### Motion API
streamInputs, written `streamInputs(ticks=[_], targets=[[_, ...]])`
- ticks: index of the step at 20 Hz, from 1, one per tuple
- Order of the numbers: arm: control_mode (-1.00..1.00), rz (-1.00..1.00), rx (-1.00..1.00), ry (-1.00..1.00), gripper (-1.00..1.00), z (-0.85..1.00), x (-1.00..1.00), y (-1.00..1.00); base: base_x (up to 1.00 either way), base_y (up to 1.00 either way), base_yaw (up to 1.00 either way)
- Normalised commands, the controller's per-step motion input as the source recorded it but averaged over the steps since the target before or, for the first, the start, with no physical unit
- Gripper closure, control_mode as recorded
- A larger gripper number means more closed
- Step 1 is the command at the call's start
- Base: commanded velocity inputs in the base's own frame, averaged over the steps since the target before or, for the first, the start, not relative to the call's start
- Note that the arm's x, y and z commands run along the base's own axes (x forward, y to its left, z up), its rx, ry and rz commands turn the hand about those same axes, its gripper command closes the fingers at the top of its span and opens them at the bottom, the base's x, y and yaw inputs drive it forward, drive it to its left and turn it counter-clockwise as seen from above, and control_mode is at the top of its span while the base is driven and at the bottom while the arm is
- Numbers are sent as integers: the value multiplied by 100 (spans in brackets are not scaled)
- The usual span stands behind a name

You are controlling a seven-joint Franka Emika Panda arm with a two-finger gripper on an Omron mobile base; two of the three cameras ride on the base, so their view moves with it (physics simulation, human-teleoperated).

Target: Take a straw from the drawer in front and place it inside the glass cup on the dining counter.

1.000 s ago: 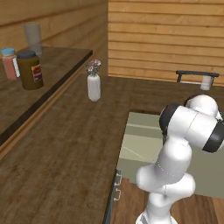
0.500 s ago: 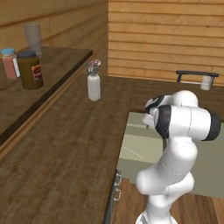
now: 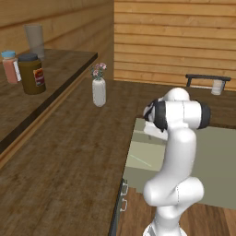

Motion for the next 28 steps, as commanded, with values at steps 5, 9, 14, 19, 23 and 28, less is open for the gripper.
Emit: streamInputs(ticks=[5,9,14,19,23,28], targets=[[-100,0,-6,10,-100,-47,0,-33,0,0,0],[-100,0,-6,2,-100,-51,-1,-40,0,0,0],[-100,0,-6,0,-100,-48,-10,-43,0,0,0],[-100,-2,-6,0,-100,-24,-38,-76,0,0,0],[-100,-6,-9,-6,-100,0,-91,-100,0,0,0],[-100,-1,-4,-24,-100,26,-96,-67,0,0,0]])
